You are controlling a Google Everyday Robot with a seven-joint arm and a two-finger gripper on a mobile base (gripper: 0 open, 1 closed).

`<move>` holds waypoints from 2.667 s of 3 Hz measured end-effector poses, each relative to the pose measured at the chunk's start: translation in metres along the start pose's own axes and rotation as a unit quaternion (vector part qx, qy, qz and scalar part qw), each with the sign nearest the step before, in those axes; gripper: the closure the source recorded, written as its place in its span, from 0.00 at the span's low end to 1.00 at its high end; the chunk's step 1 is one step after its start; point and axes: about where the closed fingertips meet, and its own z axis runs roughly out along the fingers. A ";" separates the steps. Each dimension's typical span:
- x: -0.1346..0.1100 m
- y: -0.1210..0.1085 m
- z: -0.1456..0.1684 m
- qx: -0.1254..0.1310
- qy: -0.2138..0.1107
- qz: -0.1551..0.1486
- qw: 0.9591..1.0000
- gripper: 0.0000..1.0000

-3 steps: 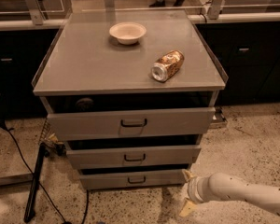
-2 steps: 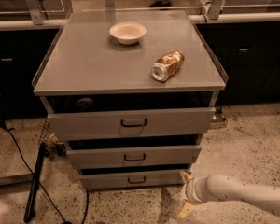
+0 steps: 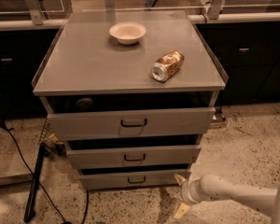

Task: Open bottom drawer

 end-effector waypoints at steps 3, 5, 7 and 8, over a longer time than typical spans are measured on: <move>0.007 -0.023 0.059 -0.002 -0.035 -0.032 0.999 0.00; 0.008 -0.040 0.081 0.010 -0.027 -0.071 0.997 0.00; -0.003 -0.053 0.099 0.016 -0.012 -0.109 0.994 0.00; -0.007 -0.058 0.108 0.013 -0.004 -0.122 0.992 0.00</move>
Offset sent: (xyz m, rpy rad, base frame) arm 0.0378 0.0167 -0.0515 0.0723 -0.0439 0.0658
